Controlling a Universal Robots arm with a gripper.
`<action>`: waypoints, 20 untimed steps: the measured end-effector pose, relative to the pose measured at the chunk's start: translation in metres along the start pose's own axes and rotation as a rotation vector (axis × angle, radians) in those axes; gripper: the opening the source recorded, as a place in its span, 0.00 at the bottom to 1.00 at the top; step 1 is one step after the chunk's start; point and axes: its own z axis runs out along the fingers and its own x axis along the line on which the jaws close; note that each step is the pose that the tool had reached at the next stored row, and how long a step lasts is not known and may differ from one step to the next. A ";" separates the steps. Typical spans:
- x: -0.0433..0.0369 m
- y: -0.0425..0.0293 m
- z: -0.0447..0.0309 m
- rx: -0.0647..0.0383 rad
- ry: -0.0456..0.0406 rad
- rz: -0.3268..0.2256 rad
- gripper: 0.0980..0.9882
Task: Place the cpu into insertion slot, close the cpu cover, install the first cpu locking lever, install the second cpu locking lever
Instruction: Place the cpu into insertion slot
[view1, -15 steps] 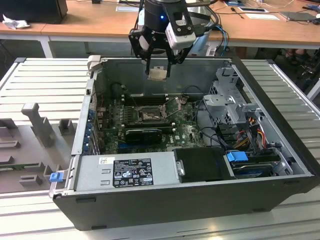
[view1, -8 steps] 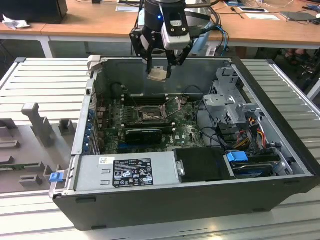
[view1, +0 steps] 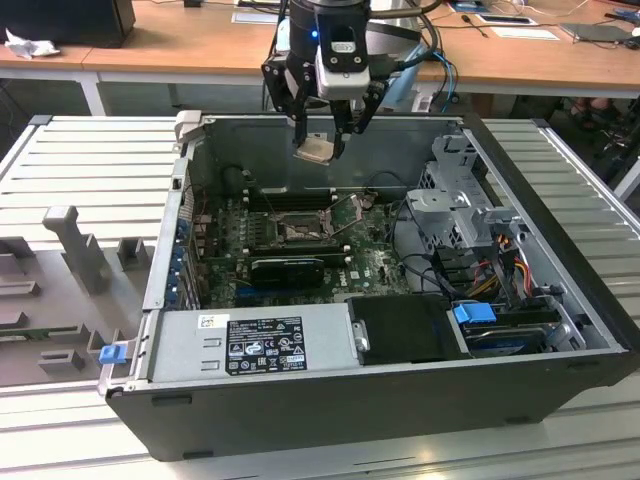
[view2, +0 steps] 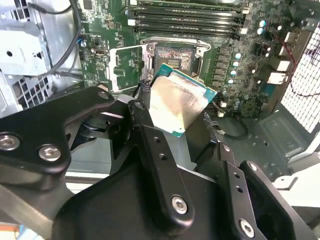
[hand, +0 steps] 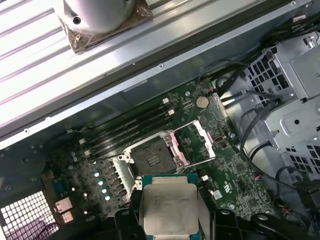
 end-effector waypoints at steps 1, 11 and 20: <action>0.0000 0.0000 0.0000 0.000 -0.0015 0.018 0.48; 0.0000 -0.0001 0.0022 -0.004 -0.0246 0.290 0.48; -0.0001 -0.0004 0.0045 -0.007 -0.0420 0.503 0.48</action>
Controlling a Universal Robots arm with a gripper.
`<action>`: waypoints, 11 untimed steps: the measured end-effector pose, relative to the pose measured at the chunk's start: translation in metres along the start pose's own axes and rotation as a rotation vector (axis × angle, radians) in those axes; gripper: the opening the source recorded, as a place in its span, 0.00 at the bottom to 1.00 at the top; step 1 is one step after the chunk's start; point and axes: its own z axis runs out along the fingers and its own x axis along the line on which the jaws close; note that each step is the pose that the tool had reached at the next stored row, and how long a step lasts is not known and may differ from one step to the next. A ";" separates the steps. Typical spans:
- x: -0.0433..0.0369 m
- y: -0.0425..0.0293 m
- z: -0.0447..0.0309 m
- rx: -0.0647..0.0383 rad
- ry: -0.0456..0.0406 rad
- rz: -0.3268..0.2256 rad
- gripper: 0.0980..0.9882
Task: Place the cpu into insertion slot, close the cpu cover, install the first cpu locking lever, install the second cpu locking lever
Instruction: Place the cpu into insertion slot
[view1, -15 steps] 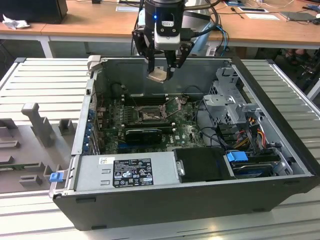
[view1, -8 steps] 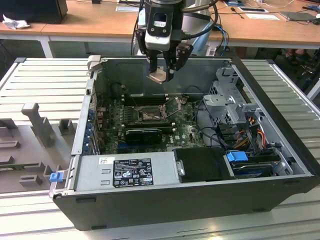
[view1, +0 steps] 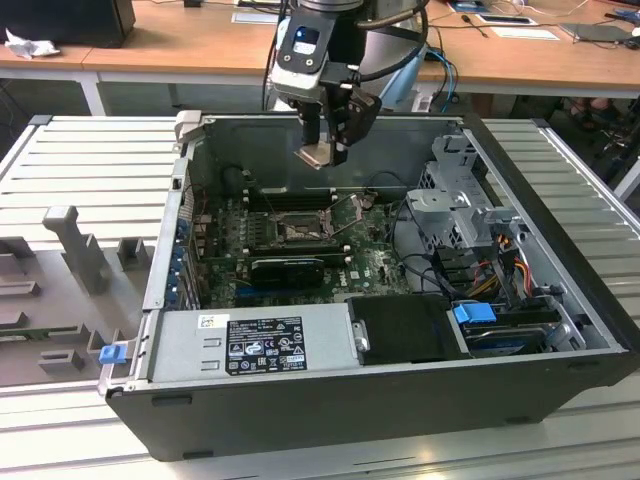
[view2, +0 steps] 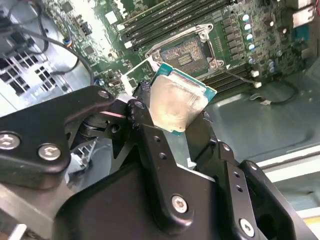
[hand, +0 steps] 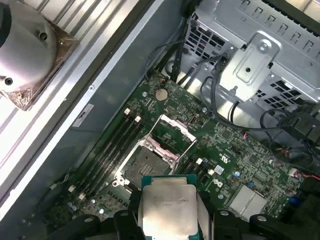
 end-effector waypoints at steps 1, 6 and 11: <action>0.0000 0.0000 0.0002 0.000 -0.0019 0.024 0.48; 0.0000 -0.0001 0.0011 -0.002 -0.0116 0.143 0.48; 0.0000 -0.0001 0.0016 -0.004 -0.0183 0.224 0.48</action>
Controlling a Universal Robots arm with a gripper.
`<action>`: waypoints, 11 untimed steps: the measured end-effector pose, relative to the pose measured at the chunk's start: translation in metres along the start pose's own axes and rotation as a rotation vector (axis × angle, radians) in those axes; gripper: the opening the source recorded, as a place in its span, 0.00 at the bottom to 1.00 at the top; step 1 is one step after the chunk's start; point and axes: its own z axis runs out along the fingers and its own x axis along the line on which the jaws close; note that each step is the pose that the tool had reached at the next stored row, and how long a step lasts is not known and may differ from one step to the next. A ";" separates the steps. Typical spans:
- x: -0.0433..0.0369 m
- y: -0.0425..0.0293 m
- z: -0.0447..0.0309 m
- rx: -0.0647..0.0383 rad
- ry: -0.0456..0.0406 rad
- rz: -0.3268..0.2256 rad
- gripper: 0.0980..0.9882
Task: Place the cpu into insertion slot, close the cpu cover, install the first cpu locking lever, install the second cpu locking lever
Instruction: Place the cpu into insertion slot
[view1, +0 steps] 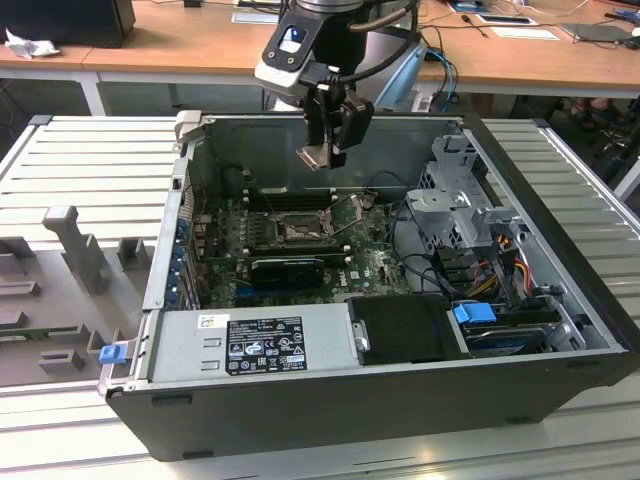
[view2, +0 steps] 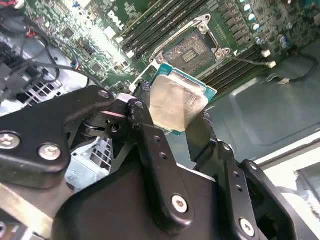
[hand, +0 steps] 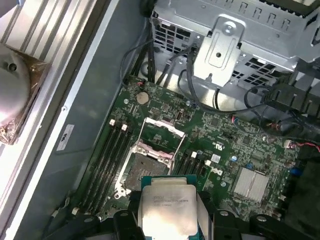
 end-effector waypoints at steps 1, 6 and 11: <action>0.0000 0.0000 0.0002 -0.001 -0.0024 0.031 0.48; 0.0000 -0.0001 0.0008 -0.002 -0.0115 0.142 0.48; 0.0000 -0.0001 0.0015 -0.004 -0.0186 0.229 0.48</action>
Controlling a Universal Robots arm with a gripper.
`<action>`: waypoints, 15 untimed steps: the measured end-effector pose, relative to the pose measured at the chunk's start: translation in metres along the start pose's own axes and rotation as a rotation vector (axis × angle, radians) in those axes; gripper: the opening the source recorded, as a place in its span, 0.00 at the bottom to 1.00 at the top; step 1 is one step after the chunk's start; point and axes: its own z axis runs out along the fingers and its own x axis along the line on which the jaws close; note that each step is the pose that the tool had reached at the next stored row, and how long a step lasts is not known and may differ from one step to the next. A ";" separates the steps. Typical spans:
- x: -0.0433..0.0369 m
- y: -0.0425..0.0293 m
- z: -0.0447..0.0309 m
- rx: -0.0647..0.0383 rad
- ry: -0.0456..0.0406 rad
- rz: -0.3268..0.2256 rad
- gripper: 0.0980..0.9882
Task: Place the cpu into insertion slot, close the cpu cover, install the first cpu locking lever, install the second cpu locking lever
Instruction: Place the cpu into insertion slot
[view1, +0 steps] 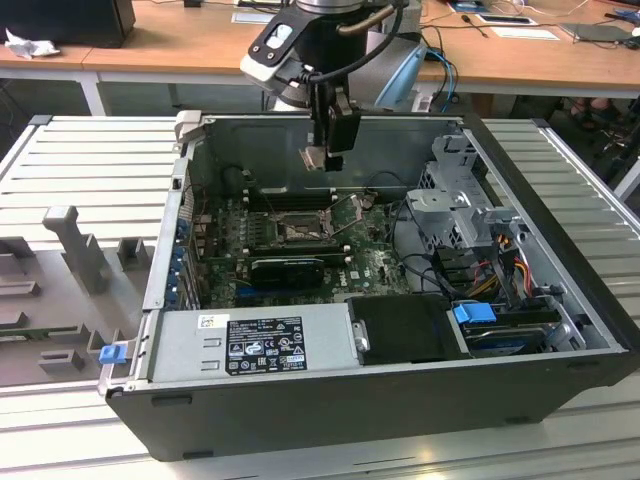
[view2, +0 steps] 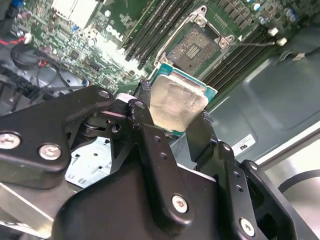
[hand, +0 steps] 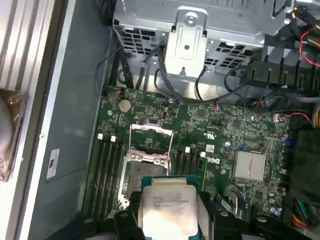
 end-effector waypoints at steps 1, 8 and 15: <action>0.0000 0.0000 0.0004 0.000 -0.0012 0.015 0.48; -0.0001 -0.0013 0.0159 -0.001 -0.0032 0.038 0.48; -0.0003 -0.0021 0.0258 -0.001 -0.0040 0.038 0.48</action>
